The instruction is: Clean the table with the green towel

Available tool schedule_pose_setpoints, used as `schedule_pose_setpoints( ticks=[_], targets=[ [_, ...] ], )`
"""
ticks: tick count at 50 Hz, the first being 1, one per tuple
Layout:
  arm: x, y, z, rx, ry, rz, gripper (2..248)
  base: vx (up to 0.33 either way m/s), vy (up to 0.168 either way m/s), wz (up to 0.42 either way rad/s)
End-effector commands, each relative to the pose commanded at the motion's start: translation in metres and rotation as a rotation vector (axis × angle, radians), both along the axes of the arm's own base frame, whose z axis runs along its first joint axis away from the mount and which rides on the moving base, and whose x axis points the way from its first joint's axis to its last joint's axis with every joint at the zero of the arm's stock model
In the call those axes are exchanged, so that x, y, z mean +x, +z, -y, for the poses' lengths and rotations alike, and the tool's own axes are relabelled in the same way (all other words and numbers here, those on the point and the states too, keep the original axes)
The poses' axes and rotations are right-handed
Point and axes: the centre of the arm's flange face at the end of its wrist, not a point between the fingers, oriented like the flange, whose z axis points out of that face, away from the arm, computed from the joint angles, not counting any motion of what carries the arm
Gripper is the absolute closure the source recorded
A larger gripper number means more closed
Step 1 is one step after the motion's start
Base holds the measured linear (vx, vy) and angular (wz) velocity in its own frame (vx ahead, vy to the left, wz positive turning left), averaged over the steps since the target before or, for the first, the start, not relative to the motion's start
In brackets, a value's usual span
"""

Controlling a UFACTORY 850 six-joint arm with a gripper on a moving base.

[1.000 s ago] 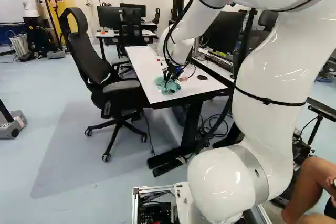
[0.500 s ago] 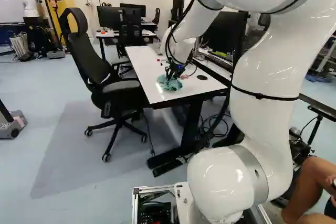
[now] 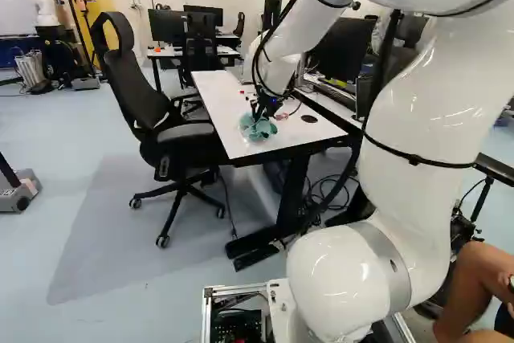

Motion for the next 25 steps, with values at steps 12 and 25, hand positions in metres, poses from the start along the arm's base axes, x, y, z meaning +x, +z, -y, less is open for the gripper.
schedule_pose_setpoints(
  ticks=[12,25],
  targets=[
    [-0.031,0.013,0.000,-0.003,0.007,-0.024,204,0.000,0.000,0.000],
    [-0.052,0.027,0.002,-0.005,0.009,-0.039,204,0.000,0.000,0.000]
  ],
)
